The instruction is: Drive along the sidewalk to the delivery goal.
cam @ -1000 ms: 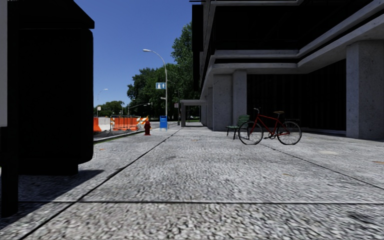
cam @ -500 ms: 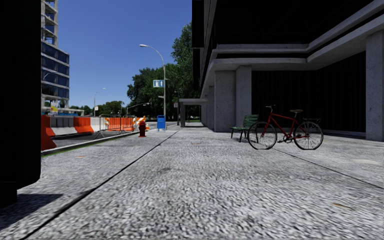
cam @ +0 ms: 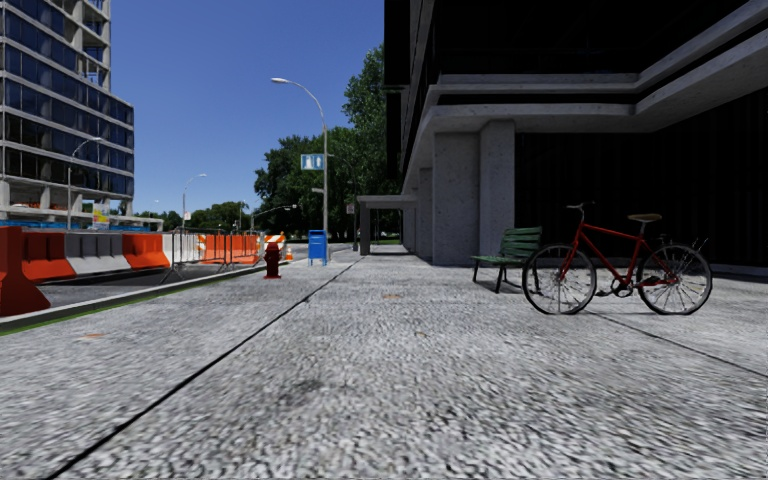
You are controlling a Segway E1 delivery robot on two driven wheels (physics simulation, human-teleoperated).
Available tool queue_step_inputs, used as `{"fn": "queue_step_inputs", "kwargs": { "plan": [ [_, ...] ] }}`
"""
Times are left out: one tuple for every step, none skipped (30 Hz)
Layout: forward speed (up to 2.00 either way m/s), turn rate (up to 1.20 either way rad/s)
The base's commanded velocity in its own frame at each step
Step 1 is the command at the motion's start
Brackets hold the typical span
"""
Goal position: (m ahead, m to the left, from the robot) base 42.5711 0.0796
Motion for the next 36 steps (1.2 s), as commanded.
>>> {"fn": "queue_step_inputs", "kwargs": {
  "plan": [
    [2.00,0.00],
    [2.00,0.00],
    [2.00,0.00],
    [2.00,0.00],
    [2.00,0.00],
    [2.00,0.00],
    [2.00,0.00],
    [2.00,0.00],
    [2.00,0.00],
    [2.00,0.00],
    [2.00,0.00],
    [2.00,0.00],
    [2.00,0.00],
    [2.00,0.00],
    [2.00,0.00],
    [2.00,0.00],
    [2.00,0.00],
    [2.00,0.00],
    [2.00,0.00],
    [2.00,0.00],
    [2.00,0.00],
    [2.00,0.00],
    [2.00,0.00],
    [2.00,0.00],
    [2.00,0.00],
    [2.00,0.00],
    [2.00,0.00],
    [2.00,0.00],
    [2.00,0.00],
    [2.00,0.00],
    [2.00,0.00],
    [2.00,0.00],
    [2.00,0.00],
    [2.00,0.00],
    [2.00,0.00],
    [2.00,0.00]
  ]
}}
